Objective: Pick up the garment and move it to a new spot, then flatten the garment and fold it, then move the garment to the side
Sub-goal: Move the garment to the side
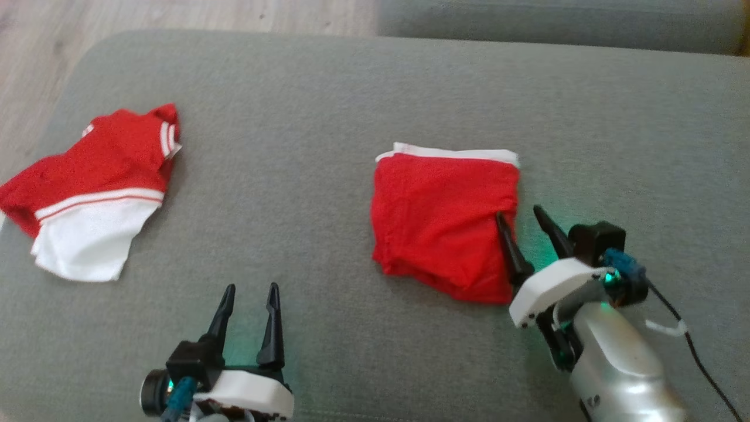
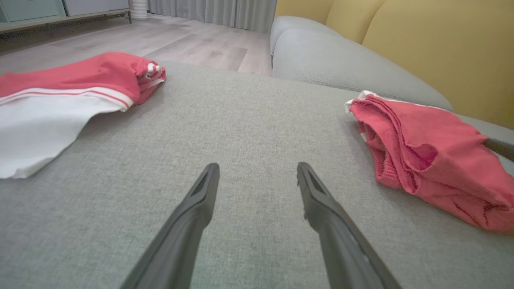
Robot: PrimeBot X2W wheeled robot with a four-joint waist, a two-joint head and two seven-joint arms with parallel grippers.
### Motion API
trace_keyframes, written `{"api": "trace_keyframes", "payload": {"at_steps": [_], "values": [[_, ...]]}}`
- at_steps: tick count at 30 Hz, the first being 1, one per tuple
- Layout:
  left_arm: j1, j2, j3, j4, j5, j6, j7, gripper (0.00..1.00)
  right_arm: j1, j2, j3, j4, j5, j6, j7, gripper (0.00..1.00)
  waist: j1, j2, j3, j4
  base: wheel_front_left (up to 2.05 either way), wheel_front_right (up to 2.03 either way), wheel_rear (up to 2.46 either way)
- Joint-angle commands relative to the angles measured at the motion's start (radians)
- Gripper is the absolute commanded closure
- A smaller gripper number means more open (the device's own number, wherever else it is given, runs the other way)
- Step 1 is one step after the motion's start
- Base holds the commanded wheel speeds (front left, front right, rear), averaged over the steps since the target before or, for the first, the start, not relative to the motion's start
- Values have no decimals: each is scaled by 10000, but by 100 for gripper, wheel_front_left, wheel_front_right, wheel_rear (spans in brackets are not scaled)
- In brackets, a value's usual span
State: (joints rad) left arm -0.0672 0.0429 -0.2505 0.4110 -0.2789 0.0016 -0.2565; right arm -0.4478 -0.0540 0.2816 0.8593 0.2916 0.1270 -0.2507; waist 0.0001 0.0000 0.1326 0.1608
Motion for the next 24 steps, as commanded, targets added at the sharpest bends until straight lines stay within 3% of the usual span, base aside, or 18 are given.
{"api": "trace_keyframes", "payload": {"at_steps": [1,2,3,4,8,12,21,22,24], "values": [[-385,74,253,-280,-44,91,-53,0,-220,37,202,-152,18,37,-111,0,-1,0,245,271,0,0,0],[-403,74,246,-285,-70,106,-53,0,-301,37,247,69,64,37,-111,0,-1,0,291,330,0,0,0],[-409,74,225,-265,-160,91,-53,0,-413,37,299,529,204,37,-111,66,-1,0,371,408,0,0,0],[-407,74,213,-266,-164,93,-53,0,-471,37,318,661,286,37,-111,100,-1,0,406,409,0,0,0],[-366,74,217,-275,-229,125,-53,0,-565,37,298,591,502,37,-111,100,-1,0,439,158,0,0,0],[-374,74,224,-305,-167,89,-53,0,-480,37,284,95,656,37,-111,100,-1,0,343,-565,0,0,0],[-870,74,-77,-500,105,-175,-53,0,-405,37,710,-322,709,37,-111,100,-1,0,451,-3622,0,0,0],[-870,74,-77,-500,105,-175,-53,0,-405,37,710,-322,709,37,-111,100,-1,0,451,-3622,0,0,0],[-1031,74,-118,-530,130,-217,-53,0,-457,37,886,-421,850,37,-111,100,-1,0,576,-4302,0,0,0]]}}
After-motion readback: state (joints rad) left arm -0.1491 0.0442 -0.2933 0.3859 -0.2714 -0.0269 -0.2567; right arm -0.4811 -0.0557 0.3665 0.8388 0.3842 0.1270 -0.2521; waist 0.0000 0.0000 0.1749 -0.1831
